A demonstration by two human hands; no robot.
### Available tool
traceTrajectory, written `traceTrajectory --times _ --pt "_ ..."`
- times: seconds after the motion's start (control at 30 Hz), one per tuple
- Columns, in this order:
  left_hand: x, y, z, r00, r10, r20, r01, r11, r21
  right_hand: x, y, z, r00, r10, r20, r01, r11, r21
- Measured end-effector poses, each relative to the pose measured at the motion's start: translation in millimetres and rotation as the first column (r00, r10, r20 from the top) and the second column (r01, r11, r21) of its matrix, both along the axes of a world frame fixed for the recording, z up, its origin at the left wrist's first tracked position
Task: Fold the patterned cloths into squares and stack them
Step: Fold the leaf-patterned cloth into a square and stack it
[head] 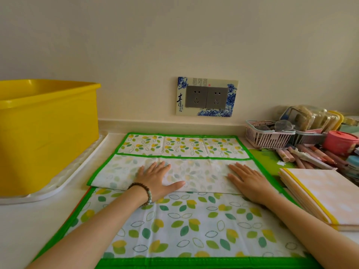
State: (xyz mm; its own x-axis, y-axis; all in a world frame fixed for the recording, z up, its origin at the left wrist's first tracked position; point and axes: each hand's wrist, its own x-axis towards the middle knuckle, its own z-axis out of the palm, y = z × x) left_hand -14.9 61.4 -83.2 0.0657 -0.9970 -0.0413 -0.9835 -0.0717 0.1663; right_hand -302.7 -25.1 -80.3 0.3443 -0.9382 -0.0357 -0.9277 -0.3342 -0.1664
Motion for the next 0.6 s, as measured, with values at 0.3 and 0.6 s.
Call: traceTrajectory --times 0.3,0.6 --pt "-1.3 0.6 0.4 1.000 -0.003 0.015 0.003 1.000 0.027 7.5 7.3 10.8 0.999 -0.011 0.036 0.012 1.000 -0.017" --pt "-2.0 0.9 2.0 1.000 0.001 0.029 -0.003 0.999 0.051 77.9 47.4 0.5 0.953 0.290 0.088 -0.288 0.957 -0.036"
